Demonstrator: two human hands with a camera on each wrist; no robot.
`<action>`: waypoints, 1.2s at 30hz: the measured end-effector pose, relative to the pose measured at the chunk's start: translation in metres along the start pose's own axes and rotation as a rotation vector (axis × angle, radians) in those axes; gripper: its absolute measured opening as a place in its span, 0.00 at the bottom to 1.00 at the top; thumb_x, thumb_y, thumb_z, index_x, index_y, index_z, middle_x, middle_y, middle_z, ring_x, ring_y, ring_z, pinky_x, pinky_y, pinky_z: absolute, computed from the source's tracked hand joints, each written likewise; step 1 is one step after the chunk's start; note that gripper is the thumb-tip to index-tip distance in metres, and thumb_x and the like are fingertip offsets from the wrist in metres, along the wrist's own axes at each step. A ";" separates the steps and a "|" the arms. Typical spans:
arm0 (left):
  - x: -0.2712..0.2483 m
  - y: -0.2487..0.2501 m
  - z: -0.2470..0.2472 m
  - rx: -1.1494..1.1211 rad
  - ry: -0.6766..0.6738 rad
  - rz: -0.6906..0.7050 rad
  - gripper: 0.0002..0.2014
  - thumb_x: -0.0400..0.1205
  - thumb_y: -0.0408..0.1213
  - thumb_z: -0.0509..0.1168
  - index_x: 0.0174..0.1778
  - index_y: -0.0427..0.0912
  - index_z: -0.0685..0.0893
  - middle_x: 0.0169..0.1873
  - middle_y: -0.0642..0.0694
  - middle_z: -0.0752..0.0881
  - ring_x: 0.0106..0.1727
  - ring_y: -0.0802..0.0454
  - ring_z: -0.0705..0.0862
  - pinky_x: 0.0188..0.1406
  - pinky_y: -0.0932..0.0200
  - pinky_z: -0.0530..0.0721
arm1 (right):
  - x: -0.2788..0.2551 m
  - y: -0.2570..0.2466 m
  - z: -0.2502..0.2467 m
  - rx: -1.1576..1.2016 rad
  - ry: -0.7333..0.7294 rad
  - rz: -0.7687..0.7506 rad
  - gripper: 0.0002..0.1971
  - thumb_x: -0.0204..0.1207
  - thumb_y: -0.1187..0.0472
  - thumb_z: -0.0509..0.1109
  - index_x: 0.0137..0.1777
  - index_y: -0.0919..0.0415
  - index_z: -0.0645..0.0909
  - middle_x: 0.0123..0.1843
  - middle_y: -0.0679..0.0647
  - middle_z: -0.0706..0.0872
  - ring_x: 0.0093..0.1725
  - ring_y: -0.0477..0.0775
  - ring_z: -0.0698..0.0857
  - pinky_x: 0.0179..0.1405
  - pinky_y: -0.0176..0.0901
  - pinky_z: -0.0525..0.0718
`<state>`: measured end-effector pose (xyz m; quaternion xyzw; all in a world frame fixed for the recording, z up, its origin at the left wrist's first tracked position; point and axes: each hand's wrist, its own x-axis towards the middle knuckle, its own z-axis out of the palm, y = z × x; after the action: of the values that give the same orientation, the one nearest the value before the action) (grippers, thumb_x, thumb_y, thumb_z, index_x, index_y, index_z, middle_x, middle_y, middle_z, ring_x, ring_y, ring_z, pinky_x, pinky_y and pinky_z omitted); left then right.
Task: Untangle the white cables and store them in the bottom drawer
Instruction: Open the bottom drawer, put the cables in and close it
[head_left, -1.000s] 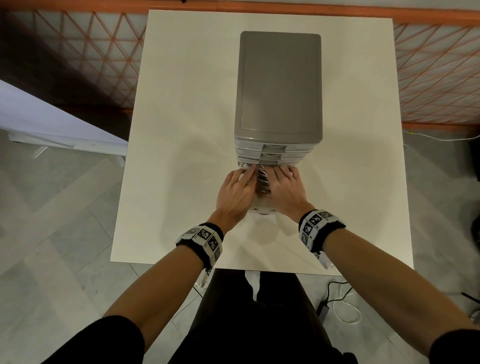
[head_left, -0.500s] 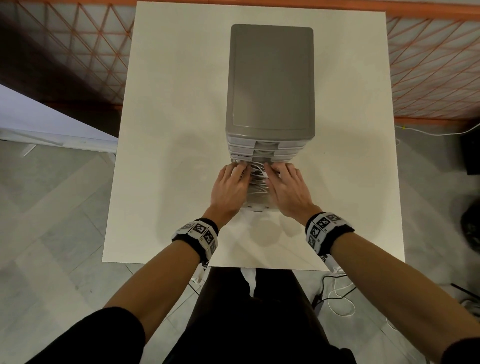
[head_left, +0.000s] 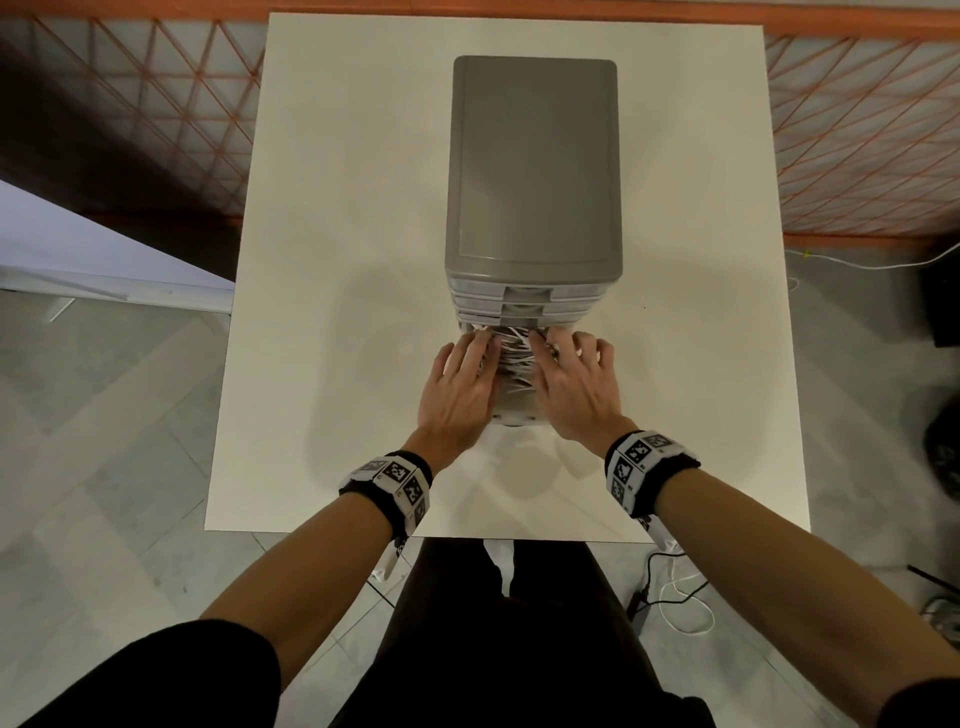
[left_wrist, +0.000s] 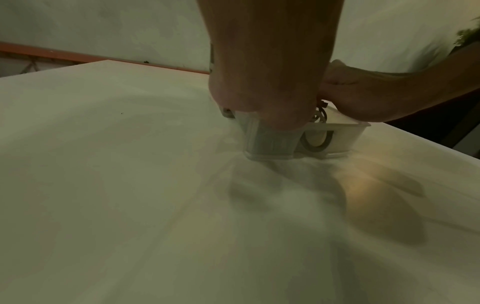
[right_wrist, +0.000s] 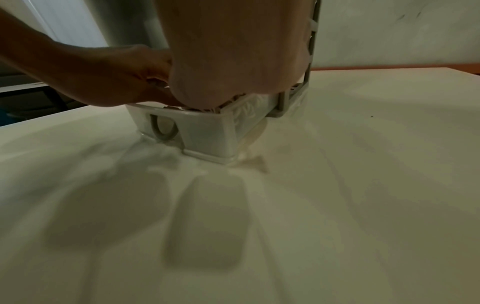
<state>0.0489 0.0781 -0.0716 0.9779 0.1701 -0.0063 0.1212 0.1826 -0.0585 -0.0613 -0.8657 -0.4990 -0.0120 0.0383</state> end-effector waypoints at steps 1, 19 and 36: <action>0.000 0.001 -0.001 0.008 -0.013 -0.006 0.28 0.84 0.41 0.68 0.79 0.34 0.73 0.76 0.36 0.75 0.75 0.36 0.75 0.75 0.40 0.73 | 0.000 0.000 -0.001 -0.007 -0.009 -0.002 0.22 0.83 0.50 0.57 0.74 0.57 0.75 0.63 0.58 0.78 0.54 0.62 0.75 0.54 0.57 0.70; -0.004 0.001 -0.005 0.068 -0.154 -0.011 0.35 0.87 0.62 0.41 0.89 0.54 0.44 0.88 0.38 0.55 0.87 0.41 0.57 0.74 0.31 0.64 | 0.016 0.006 -0.008 0.276 0.077 -0.074 0.16 0.73 0.67 0.56 0.50 0.69 0.85 0.48 0.63 0.87 0.49 0.66 0.84 0.48 0.53 0.88; 0.009 -0.002 -0.002 -0.018 -0.002 0.026 0.20 0.87 0.41 0.58 0.76 0.43 0.76 0.76 0.38 0.75 0.77 0.39 0.74 0.71 0.41 0.74 | -0.011 0.000 -0.004 0.072 -0.186 -0.025 0.27 0.87 0.53 0.48 0.81 0.68 0.66 0.81 0.61 0.72 0.78 0.62 0.72 0.67 0.58 0.74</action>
<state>0.0568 0.0836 -0.0705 0.9789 0.1571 -0.0042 0.1304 0.1772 -0.0685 -0.0582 -0.8547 -0.5115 0.0857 0.0228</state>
